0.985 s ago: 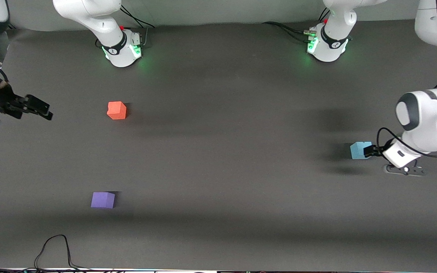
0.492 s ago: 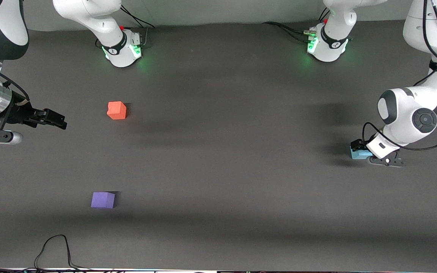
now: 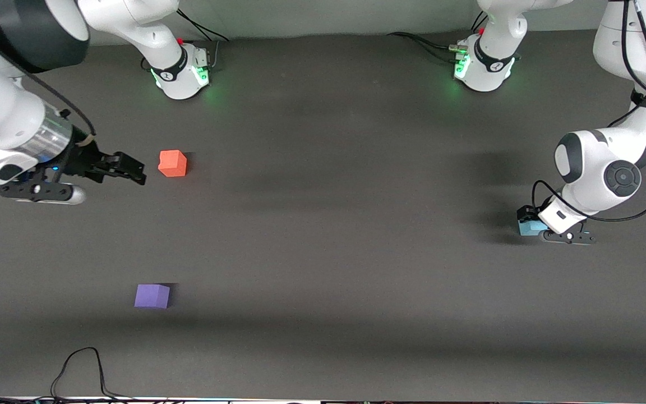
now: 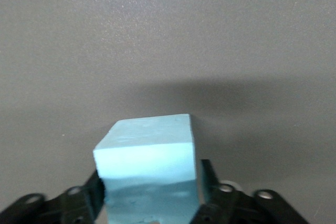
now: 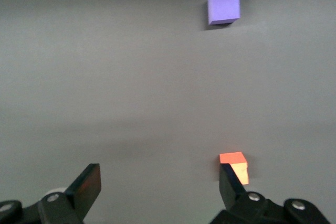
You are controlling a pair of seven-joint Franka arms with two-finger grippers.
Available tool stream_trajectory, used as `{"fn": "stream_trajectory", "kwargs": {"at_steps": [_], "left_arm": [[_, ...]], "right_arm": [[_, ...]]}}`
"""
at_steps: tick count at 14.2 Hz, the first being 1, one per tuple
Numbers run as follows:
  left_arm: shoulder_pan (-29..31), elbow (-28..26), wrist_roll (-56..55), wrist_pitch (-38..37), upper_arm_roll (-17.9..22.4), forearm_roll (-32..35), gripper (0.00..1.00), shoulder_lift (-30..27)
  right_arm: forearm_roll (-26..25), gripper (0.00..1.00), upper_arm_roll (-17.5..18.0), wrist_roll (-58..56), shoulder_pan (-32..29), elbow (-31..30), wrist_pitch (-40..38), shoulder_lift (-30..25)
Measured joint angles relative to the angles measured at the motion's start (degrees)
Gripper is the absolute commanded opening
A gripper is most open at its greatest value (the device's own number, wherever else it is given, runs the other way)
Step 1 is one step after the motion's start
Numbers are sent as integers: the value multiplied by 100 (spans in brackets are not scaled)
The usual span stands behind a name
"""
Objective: Place blue block between orange and purple blocks
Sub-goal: 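Grasp the blue block with the left gripper while the right gripper advances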
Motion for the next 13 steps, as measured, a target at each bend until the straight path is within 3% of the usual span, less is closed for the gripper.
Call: {"fn": "stream_trajectory", "kwargs": {"at_steps": [4, 8, 11, 13], "left_arm": [[-1, 347, -6, -649, -5, -4, 48, -26], [-12, 1800, -62, -2798, -157, -8, 48, -247], [-26, 2456, -535, -3730, -531, -16, 48, -562], [-44, 2611, -1160, -3966, -1044, -26, 48, -687]], "right_arm": [[0, 100, 5, 46, 363, 10, 64, 106], [0, 100, -1, 49, 401, 81, 72, 195], [0, 100, 3, 49, 430, 91, 72, 196], [0, 100, 3, 49, 454, 97, 72, 197]]}}
